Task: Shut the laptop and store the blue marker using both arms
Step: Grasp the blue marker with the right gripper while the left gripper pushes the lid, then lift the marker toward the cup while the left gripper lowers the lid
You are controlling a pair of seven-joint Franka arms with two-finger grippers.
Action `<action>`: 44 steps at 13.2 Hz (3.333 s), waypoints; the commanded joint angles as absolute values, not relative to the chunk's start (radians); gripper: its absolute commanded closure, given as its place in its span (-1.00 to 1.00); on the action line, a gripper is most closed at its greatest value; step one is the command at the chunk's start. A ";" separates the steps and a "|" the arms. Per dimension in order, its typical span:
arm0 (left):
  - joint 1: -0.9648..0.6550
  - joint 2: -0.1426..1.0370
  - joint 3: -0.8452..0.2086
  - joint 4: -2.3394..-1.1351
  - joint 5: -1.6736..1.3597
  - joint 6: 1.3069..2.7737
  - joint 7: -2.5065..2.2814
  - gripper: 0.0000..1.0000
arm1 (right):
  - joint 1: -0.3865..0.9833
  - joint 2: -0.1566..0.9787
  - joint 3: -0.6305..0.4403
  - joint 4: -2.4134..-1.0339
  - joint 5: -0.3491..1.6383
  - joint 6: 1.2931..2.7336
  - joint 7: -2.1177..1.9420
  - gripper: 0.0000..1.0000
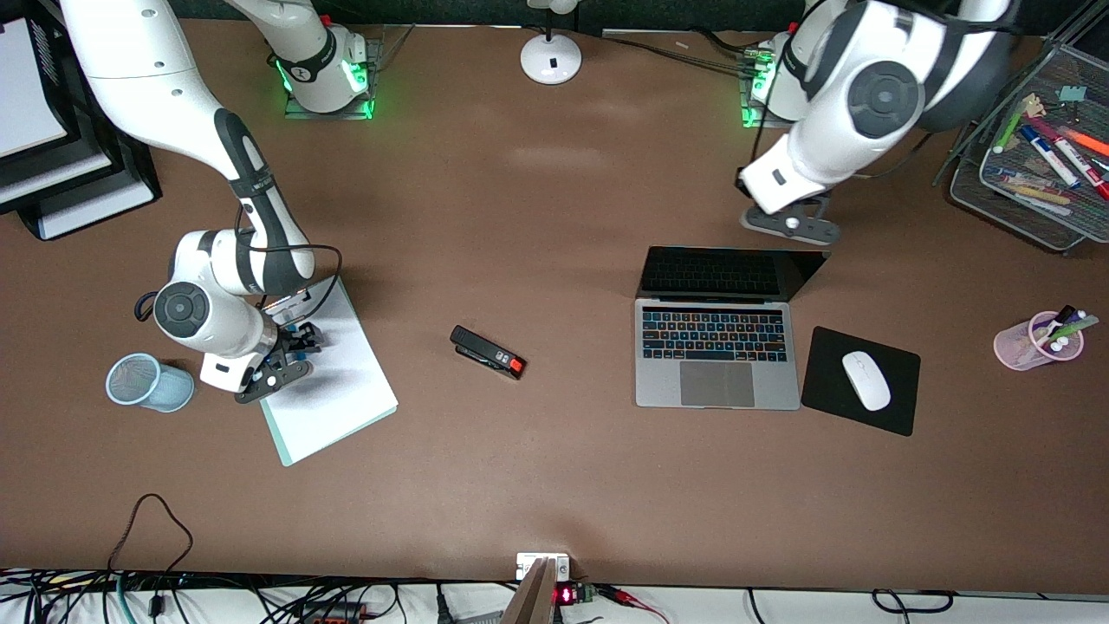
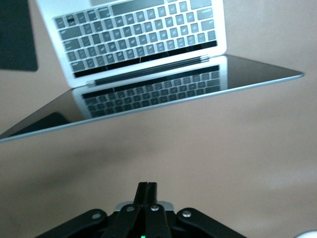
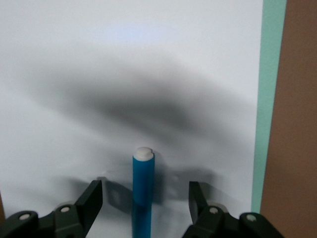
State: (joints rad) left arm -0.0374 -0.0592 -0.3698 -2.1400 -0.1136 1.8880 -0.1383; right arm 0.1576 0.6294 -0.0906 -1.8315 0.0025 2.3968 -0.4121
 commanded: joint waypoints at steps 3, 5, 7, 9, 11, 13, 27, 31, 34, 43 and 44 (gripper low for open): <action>0.015 -0.032 -0.385 -2.210 -0.133 2.055 -0.123 1.00 | 0.152 0.609 -0.084 -1.852 0.005 2.405 -0.417 0.02; 0.025 -0.006 -0.384 -2.210 -0.132 2.089 -0.118 1.00 | 0.152 0.607 -0.084 -1.848 0.006 2.404 -0.417 0.06; 0.025 0.018 -0.382 -2.209 -0.129 2.126 -0.118 1.00 | 0.153 0.607 -0.084 -1.848 0.008 2.404 -0.417 0.17; 0.025 0.066 -0.382 -2.201 -0.124 2.209 -0.118 1.00 | 0.155 0.603 -0.084 -1.848 0.009 2.404 -0.417 0.33; 0.023 0.100 -0.380 -2.195 -0.121 2.247 -0.118 1.00 | 0.155 0.600 -0.084 -1.848 0.011 2.404 -0.417 0.52; 0.021 0.109 -0.380 -2.174 -0.063 2.256 -0.120 1.00 | 0.155 0.598 -0.084 -1.848 0.011 2.404 -0.417 0.62; 0.023 0.354 -0.353 -1.962 0.112 2.420 -0.143 1.00 | 0.163 0.583 -0.084 -1.839 0.011 2.404 -0.422 0.99; 0.012 0.422 -0.328 -1.945 0.114 2.523 -0.141 1.00 | 0.161 0.497 -0.080 -1.825 0.009 2.405 -0.425 1.00; 0.012 0.509 -0.327 -1.861 0.137 2.525 -0.144 1.00 | 0.161 0.381 -0.078 -1.819 0.005 2.402 -0.477 1.00; 0.006 0.635 -0.305 -1.772 0.138 2.526 -0.132 1.00 | 0.043 0.216 -0.077 -1.813 0.134 2.404 -1.280 1.00; 0.005 0.650 -0.304 -1.757 0.138 2.526 -0.133 1.00 | 0.017 0.216 -0.077 -1.815 0.205 2.404 -1.402 1.00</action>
State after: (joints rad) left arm 0.0183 0.6087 -0.3132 -1.8099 0.1124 2.5291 -0.1319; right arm 0.0633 0.2362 -0.0884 -1.7928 0.1096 2.4070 -1.2147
